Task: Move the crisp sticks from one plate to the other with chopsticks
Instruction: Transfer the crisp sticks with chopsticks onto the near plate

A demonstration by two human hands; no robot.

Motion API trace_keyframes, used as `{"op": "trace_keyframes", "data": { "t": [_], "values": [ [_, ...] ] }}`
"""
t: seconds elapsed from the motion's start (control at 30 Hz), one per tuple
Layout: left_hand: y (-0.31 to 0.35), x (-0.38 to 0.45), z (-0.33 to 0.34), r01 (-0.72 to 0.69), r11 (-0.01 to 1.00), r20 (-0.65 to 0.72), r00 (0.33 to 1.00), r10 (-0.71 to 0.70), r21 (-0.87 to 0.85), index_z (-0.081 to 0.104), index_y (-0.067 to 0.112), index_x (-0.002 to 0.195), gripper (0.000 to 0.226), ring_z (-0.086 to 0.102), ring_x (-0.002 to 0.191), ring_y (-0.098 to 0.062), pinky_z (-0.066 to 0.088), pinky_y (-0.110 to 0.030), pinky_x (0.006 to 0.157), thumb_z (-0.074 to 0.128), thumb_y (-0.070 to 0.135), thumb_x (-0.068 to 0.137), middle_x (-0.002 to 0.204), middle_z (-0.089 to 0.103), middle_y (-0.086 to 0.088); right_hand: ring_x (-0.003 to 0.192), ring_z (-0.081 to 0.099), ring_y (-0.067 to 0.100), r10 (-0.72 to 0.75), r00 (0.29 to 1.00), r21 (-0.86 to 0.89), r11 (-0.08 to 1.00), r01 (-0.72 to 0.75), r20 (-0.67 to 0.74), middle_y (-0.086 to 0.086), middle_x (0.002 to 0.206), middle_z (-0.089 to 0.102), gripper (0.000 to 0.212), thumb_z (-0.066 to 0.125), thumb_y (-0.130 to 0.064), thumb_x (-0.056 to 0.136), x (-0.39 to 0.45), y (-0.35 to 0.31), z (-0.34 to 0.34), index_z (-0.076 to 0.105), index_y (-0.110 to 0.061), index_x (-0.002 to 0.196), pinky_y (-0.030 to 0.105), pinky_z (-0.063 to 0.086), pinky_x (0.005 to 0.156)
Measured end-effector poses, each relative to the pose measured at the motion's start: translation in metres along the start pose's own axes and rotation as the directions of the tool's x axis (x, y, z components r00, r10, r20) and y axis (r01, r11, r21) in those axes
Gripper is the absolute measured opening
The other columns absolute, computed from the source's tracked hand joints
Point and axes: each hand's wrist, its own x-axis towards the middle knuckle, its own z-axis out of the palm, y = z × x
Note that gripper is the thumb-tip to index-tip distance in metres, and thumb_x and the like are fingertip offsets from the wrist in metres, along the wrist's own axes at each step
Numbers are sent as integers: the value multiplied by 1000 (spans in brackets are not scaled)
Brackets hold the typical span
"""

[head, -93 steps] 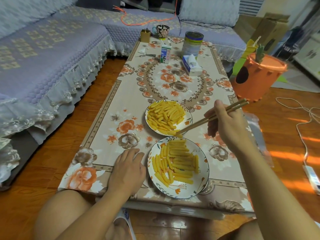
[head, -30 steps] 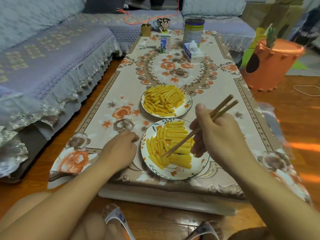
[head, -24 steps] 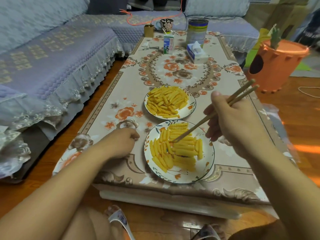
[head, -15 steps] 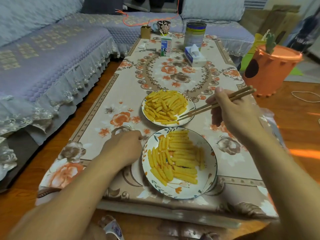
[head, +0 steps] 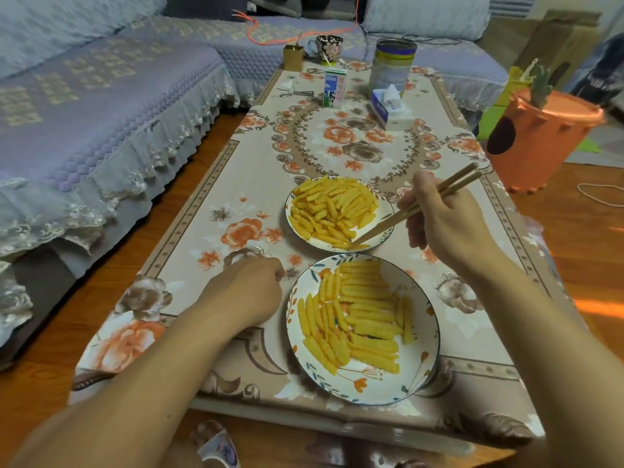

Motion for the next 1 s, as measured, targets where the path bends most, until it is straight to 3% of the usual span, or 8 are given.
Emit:
{"op": "trace_keyframes", "data": {
  "t": [0.2,0.33,0.53,0.63,0.77,1.0],
  "values": [
    [-7,-4,3,-28,999,17,999,28,-30,55,37,139,44,54,125,-25,50,-42,100,38,18,103,151,51,1,40,53,22,-10,996,126,992,21,-85,18,54,57,60,32,-39,112,-20,-18,-25,66,-2,78,32,43,42],
    [-7,-6,4,-39,999,13,999,39,-14,54,36,140,45,53,127,-24,50,-42,100,37,18,103,150,51,1,42,53,22,-43,998,48,998,46,-43,21,55,57,59,33,-39,111,-34,-22,-38,67,-1,80,31,42,42],
    [-7,-8,7,-61,998,-3,998,61,-7,55,37,138,45,51,129,-25,49,-45,101,36,20,101,148,51,2,43,51,14,-42,993,-55,997,48,108,3,52,56,51,42,-38,108,-41,-16,-35,71,-5,83,20,40,42],
    [-4,-9,8,-59,998,-5,998,59,11,54,38,139,45,51,126,-26,50,-45,99,36,19,101,147,51,1,43,50,12,-45,994,-37,998,49,96,-1,51,56,48,43,-35,108,-38,-18,-42,71,-5,83,20,41,42],
    [1,-10,8,-50,998,-15,999,50,32,54,35,139,45,52,124,-27,50,-42,96,38,17,101,144,52,-1,45,49,13,-59,996,55,997,62,-61,9,57,55,48,41,-32,110,-27,-19,-44,69,-3,85,22,41,42],
    [3,-9,6,-46,998,-1,999,46,51,55,31,136,44,48,127,-28,49,-45,99,38,16,99,142,52,-3,51,58,19,-83,994,27,996,81,68,16,66,61,46,40,-37,110,-12,-3,0,71,-10,90,26,46,48]
  ]
}}
